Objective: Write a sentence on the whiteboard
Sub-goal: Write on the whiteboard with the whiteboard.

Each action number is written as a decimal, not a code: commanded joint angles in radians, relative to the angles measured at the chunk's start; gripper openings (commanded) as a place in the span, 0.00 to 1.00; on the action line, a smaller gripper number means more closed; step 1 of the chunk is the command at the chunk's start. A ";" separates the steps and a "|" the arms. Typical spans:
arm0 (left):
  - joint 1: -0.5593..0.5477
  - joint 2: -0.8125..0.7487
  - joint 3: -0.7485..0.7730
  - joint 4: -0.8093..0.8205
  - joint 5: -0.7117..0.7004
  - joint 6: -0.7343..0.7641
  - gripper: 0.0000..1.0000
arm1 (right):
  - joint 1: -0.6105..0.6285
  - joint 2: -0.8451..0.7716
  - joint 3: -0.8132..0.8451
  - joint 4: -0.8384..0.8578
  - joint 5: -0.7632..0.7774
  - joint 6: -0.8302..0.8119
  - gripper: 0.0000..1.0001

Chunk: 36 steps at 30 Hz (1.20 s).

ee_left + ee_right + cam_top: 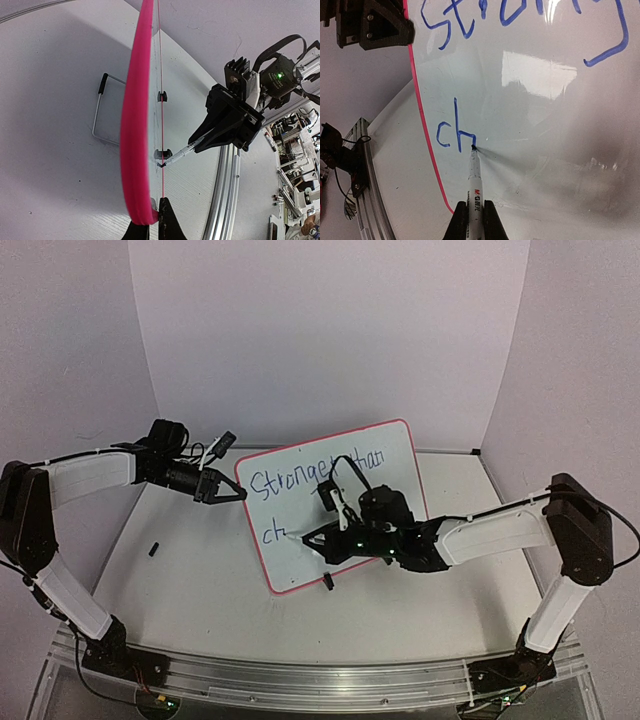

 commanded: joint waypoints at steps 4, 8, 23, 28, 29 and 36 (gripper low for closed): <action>-0.039 0.003 0.034 -0.003 -0.042 0.067 0.00 | -0.009 -0.046 -0.021 -0.030 -0.018 -0.023 0.00; -0.039 0.004 0.034 -0.004 -0.041 0.066 0.00 | -0.009 -0.079 -0.016 -0.024 -0.049 -0.033 0.00; -0.040 -0.003 0.034 -0.007 -0.046 0.069 0.00 | -0.041 -0.079 -0.026 -0.004 -0.005 -0.019 0.00; -0.041 -0.004 0.034 -0.009 -0.047 0.070 0.00 | -0.050 -0.058 -0.011 0.005 -0.024 -0.017 0.00; -0.040 -0.003 0.035 -0.009 -0.047 0.072 0.00 | -0.051 -0.055 -0.008 0.004 -0.025 -0.017 0.00; -0.040 -0.001 0.036 -0.012 -0.048 0.074 0.00 | -0.052 -0.029 0.008 0.006 -0.027 -0.022 0.00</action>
